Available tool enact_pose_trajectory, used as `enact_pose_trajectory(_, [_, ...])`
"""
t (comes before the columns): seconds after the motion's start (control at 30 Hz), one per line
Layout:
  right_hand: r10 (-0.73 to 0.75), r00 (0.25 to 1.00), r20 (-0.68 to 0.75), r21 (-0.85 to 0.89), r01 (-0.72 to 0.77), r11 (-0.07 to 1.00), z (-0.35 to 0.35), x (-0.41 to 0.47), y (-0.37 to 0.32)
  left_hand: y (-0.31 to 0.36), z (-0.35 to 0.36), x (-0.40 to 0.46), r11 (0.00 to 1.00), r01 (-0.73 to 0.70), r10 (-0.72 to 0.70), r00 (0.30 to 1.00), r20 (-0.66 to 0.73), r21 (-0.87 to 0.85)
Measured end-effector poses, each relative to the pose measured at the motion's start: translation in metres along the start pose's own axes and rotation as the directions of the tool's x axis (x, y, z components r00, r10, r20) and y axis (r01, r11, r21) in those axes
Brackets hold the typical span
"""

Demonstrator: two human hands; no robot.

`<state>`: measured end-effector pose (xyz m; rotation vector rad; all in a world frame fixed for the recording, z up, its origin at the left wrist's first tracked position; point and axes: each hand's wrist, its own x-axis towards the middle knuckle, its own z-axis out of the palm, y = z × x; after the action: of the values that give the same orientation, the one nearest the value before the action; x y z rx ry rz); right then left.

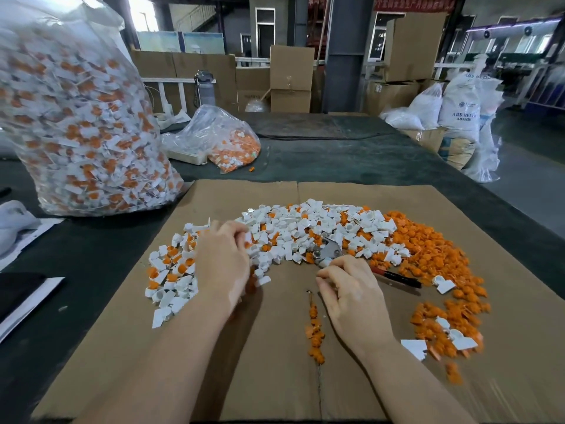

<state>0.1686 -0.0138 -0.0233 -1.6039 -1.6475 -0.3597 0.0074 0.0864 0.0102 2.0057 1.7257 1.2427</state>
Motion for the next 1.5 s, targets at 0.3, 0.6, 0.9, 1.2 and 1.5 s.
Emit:
enact_pose_trajectory(0.3, [0.020, 1.000, 0.022, 0.003, -0.020, 1.000, 0.000, 0.000, 0.000, -0.024, -0.015, 0.019, 0.922, 0.085, -0.122, 0.990, 0.074, 0.377])
enact_pose_trajectory(0.6, [0.026, 0.998, 0.050, -0.023, -0.025, 0.999, 0.001, -0.001, 0.000, 0.007, 0.018, -0.009, 0.960, -0.279, 0.270, 0.928, 0.257, -0.002])
enact_pose_trajectory(0.9, [0.034, 0.998, 0.057, -0.020, -0.033, 0.999, 0.000, 0.000, 0.001, 0.024, 0.049, -0.029, 0.880, -0.444, 0.316, 0.813, 0.489, 0.169])
enact_pose_trajectory(1.2, [0.453, 0.889, -0.067, -0.278, -0.452, 0.848, -0.035, 0.030, 0.042, 0.022, 0.052, -0.042, 0.955, -0.298, 0.275, 0.883, 0.381, 0.001])
enact_pose_trajectory(1.5, [0.765, 0.629, 0.138, -0.664, -0.515, 0.543, -0.056, 0.042, 0.072, 0.021, 0.057, -0.040, 0.966, -0.258, 0.244, 0.867, 0.436, -0.028])
